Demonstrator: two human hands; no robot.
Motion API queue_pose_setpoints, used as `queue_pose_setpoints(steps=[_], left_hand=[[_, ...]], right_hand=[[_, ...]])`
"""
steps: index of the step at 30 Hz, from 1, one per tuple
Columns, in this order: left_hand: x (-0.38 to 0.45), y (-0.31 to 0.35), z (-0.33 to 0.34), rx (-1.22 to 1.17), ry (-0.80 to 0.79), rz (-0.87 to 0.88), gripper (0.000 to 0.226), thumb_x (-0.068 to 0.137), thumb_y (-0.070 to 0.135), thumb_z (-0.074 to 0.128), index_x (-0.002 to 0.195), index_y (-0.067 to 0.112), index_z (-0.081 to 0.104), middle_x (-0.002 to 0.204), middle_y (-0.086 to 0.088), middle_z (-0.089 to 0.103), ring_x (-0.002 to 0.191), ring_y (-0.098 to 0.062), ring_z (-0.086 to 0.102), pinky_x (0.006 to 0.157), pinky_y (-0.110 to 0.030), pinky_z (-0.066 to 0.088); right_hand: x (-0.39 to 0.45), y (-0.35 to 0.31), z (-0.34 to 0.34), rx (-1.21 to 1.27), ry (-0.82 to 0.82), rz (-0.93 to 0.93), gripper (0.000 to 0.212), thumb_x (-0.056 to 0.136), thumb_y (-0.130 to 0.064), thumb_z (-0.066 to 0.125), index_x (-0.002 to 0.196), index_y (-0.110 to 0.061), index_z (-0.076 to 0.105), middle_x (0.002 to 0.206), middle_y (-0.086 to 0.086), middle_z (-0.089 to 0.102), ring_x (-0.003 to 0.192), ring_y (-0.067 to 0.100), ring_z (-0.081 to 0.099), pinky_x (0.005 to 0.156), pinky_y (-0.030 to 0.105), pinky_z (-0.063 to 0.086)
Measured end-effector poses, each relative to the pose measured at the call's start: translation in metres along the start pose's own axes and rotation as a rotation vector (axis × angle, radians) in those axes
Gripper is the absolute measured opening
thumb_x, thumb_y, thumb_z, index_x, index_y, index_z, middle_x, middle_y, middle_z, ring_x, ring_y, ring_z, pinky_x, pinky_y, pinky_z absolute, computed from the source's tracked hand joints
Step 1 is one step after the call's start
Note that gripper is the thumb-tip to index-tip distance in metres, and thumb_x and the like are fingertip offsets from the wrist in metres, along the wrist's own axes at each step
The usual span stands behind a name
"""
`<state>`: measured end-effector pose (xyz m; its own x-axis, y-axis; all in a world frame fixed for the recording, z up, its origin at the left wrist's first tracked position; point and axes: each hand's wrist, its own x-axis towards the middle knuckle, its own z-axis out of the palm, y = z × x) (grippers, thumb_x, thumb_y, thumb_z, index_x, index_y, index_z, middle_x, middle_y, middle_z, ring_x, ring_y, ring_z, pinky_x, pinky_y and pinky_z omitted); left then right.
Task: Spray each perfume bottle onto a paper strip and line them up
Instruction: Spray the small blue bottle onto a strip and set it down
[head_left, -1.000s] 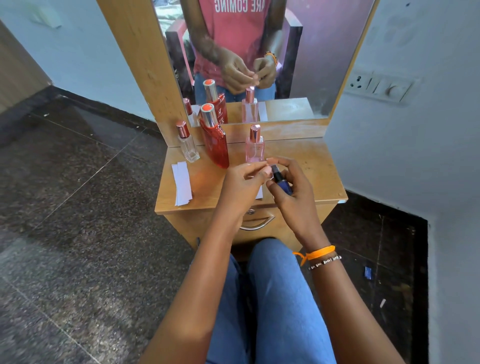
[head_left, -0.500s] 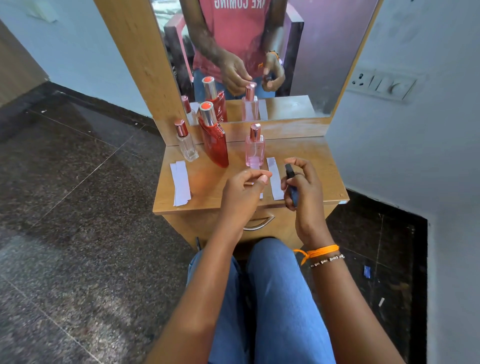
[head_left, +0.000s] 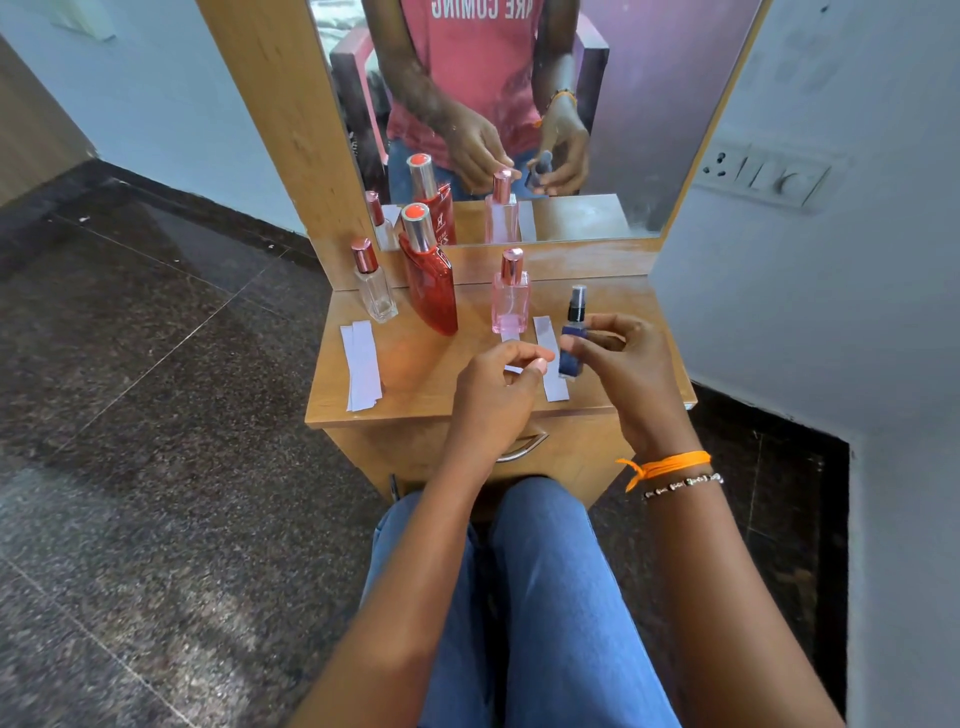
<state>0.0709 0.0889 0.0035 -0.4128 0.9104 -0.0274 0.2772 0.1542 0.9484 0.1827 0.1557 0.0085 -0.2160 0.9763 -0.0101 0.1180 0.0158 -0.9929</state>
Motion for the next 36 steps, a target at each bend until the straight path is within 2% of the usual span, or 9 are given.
queue_pose_setpoints(steps=[4,7,14,16,21,24,29,33,36], left_hand=[[0.001,0.000,0.000,-0.006,0.001,0.011,0.017,0.090,0.014,0.055,0.093,0.023,0.070,0.081,0.021,0.060,0.076,-0.002,0.055,0.072,-0.027,0.050],[0.004,-0.002,-0.001,0.004,0.011,0.022,0.018,0.089,0.013,0.055,0.092,0.024,0.070,0.081,0.021,0.061,0.078,-0.002,0.056,0.074,-0.020,0.047],[0.006,-0.007,-0.007,0.018,0.024,0.023,0.019,0.089,0.012,0.055,0.091,0.023,0.070,0.082,0.019,0.063,0.077,0.000,0.058,0.066,-0.002,0.041],[0.007,-0.007,-0.008,0.014,0.029,0.015,0.018,0.089,0.012,0.055,0.092,0.022,0.070,0.081,0.018,0.063,0.074,0.000,0.058,0.065,-0.003,0.042],[0.008,-0.007,-0.009,0.020,0.033,0.000,0.018,0.089,0.012,0.055,0.094,0.021,0.070,0.084,0.013,0.064,0.073,0.000,0.059,0.070,-0.011,0.045],[0.008,-0.008,-0.008,0.021,0.033,-0.005,0.018,0.089,0.012,0.055,0.093,0.021,0.070,0.087,0.012,0.065,0.085,-0.009,0.061,0.077,-0.018,0.047],[0.007,-0.007,-0.007,0.012,0.034,-0.017,0.018,0.089,0.012,0.055,0.093,0.021,0.070,0.086,0.011,0.065,0.085,-0.010,0.061,0.077,-0.019,0.047],[0.007,-0.006,-0.008,0.012,0.031,-0.016,0.018,0.089,0.012,0.055,0.094,0.021,0.070,0.085,0.014,0.063,0.085,-0.008,0.060,0.077,-0.018,0.047],[0.006,-0.006,-0.009,0.015,0.031,-0.009,0.018,0.090,0.012,0.055,0.094,0.021,0.070,0.085,0.016,0.063,0.086,-0.007,0.060,0.079,-0.020,0.047]], right_hand=[[0.015,-0.002,0.002,-0.030,-0.026,-0.086,0.015,0.080,-0.003,0.068,0.094,-0.008,0.066,0.090,0.009,0.069,0.083,0.015,0.066,0.072,0.018,0.054],[0.028,-0.001,0.005,-0.051,-0.035,-0.155,0.021,0.082,0.003,0.063,0.087,-0.017,0.063,0.082,0.001,0.066,0.075,0.007,0.063,0.070,0.015,0.050],[0.049,0.008,0.015,-0.251,-0.004,-0.193,0.027,0.084,0.007,0.054,0.104,-0.007,0.064,0.094,0.002,0.066,0.088,0.013,0.062,0.077,0.010,0.048],[0.052,0.010,0.018,-0.288,-0.017,-0.192,0.031,0.084,0.009,0.051,0.108,-0.006,0.063,0.096,0.001,0.064,0.089,0.012,0.060,0.075,0.005,0.046],[0.054,0.019,0.020,-0.311,-0.046,-0.201,0.035,0.083,0.008,0.050,0.112,-0.006,0.063,0.103,0.005,0.068,0.095,0.015,0.062,0.087,0.021,0.051],[0.055,0.018,0.019,-0.319,-0.042,-0.195,0.035,0.084,0.007,0.051,0.115,-0.006,0.062,0.103,0.002,0.066,0.094,0.011,0.061,0.083,0.012,0.049],[0.055,0.018,0.019,-0.320,-0.024,-0.206,0.034,0.087,0.004,0.051,0.118,-0.006,0.061,0.107,0.004,0.066,0.097,0.012,0.061,0.082,0.007,0.047],[0.056,0.019,0.020,-0.334,-0.062,-0.203,0.034,0.088,0.003,0.052,0.120,-0.006,0.060,0.112,0.009,0.067,0.102,0.017,0.062,0.091,0.024,0.051],[0.055,0.020,0.021,-0.337,-0.065,-0.200,0.034,0.088,0.004,0.051,0.120,-0.006,0.060,0.112,0.009,0.067,0.102,0.016,0.062,0.090,0.022,0.050]])
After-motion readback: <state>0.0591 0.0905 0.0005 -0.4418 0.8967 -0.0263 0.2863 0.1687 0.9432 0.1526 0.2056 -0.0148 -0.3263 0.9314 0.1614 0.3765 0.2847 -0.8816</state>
